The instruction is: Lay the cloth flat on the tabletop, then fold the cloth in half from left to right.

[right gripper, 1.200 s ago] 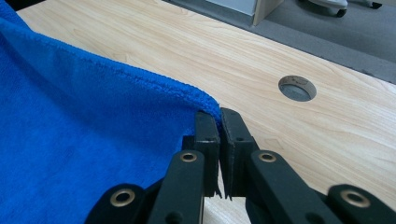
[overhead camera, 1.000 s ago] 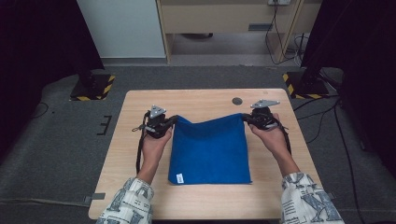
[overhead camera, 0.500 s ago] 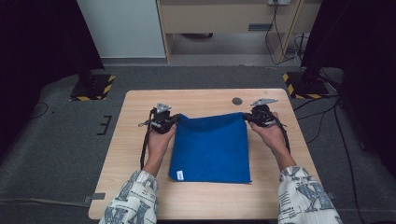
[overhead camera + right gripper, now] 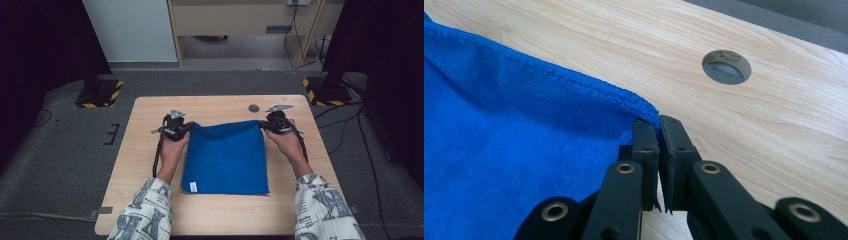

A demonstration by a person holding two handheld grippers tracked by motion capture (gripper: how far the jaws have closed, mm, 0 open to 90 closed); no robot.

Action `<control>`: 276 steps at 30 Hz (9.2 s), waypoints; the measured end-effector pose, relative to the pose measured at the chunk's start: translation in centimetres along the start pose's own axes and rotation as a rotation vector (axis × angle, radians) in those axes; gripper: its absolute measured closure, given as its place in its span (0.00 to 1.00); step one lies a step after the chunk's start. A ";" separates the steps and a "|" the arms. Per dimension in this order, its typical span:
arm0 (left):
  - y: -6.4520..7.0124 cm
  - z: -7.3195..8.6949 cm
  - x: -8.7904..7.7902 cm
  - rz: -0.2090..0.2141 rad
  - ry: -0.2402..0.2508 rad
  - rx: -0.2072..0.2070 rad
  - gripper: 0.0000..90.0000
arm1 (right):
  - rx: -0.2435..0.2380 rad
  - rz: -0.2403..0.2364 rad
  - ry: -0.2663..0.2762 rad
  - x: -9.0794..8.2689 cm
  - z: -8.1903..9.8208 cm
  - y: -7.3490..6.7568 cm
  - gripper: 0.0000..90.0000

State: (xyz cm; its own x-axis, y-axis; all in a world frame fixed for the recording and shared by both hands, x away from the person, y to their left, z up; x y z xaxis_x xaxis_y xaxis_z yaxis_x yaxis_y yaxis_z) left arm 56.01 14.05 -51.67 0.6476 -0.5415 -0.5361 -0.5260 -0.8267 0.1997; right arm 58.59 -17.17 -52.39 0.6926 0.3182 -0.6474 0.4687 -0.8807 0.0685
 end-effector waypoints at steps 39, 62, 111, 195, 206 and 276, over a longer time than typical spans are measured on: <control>-2.4 -0.3 1.9 -0.003 0.041 -0.029 0.34 | 0.059 0.100 -0.010 2.3 -0.8 1.9 0.22; -0.9 -1.0 -2.6 0.032 0.022 0.029 0.20 | 0.091 0.119 0.003 -1.4 0.6 3.2 0.16; -3.3 4.8 -5.9 0.047 -0.005 0.048 0.10 | -0.149 -0.258 0.005 -2.8 0.7 -18.6 0.16; -2.2 0.8 -5.8 0.035 -0.021 0.116 0.11 | -0.298 -0.399 0.024 -4.3 4.6 -32.2 0.98; -2.1 0.0 -4.8 0.047 -0.044 0.106 0.11 | -0.289 -0.432 0.030 -4.8 5.0 -33.0 0.99; -3.3 0.0 1.1 0.087 -0.109 0.119 0.99 | -0.211 -0.406 0.085 -7.3 5.8 -34.2 0.99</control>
State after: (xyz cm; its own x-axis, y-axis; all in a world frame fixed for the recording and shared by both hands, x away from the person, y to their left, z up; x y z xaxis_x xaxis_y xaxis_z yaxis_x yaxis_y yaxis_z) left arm 58.52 16.21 -52.90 0.5367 -0.5847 -0.6084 -0.6431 -0.7502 0.1536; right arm 34.33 8.58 -54.35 0.4682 0.6579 -0.5899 0.8065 -0.5909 -0.0188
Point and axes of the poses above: each handheld gripper's, and its own axes: x roughly forward along the jaws, z roughly out of its underside, y roughly to its right, the point moved 7 cm from there along x, roughly forward along the jaws, and after that the axes turned 8 degrees about z, right-handed, at the moved point
